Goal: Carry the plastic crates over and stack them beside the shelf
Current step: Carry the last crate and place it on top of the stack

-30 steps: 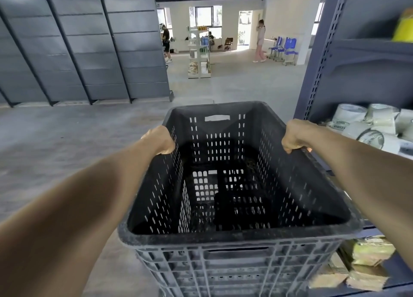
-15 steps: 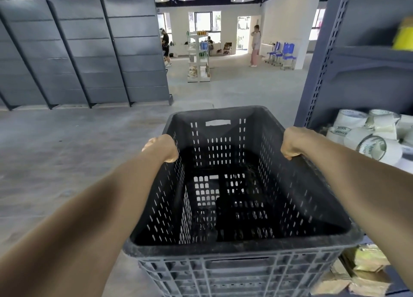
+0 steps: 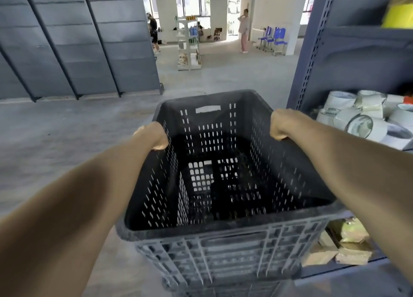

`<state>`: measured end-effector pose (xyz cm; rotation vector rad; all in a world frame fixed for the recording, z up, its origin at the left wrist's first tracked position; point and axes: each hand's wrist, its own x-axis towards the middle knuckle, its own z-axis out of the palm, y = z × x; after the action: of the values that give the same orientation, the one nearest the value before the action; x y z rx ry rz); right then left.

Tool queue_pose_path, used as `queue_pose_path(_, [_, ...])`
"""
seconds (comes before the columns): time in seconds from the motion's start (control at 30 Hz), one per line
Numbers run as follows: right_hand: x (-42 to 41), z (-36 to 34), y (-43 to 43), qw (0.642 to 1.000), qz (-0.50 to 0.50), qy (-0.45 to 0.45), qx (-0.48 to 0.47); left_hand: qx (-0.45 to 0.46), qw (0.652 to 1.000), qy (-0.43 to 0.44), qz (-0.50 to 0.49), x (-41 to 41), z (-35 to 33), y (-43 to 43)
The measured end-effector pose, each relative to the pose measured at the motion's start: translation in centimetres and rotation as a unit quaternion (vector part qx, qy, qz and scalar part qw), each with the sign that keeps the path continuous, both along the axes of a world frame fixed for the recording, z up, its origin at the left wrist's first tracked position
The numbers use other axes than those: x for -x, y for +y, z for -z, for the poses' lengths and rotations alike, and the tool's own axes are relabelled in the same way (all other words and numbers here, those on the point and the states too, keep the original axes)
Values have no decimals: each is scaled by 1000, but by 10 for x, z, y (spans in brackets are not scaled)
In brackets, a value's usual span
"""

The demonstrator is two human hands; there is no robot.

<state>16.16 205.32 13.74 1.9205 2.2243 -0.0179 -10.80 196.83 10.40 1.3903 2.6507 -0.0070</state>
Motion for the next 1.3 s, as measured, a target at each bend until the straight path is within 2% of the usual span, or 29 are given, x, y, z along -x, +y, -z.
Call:
queue_pose_path(0.13, [-3, 2, 0, 1000, -1, -10, -4, -12, 1000, 10, 3, -2, 0, -2])
queue_pose_path(0.37, [-2, 3, 0, 999, -14, -24, -18, 33, 998, 52, 32, -7, -5, -4])
queue_pose_path(0.5, [1, -1, 3, 997, -16, -79, -2, 94, 991, 80, 54, -16, -15, -4])
queue_pose_path(0.6, [7, -5, -1, 992, -23, -123, 16, 116, 990, 67, 42, -21, -18, -6])
queue_pose_path(0.77, [9, -9, -4, 986, -19, -162, 31, 53, 998, 22, 14, -18, -19, -6])
queue_pose_path(0.97, [12, -8, -3, 987, -15, -157, 31, 55, 998, 29, 17, -13, -12, -2])
queue_pose_path(1.1, [7, 1, -3, 995, -5, -101, -20, 2, 998, 48, 28, -5, -2, 0])
queue_pose_path(1.3, [0, 7, -23, 999, 8, -5, -49, 51, 995, 84, -11, -4, 9, 0])
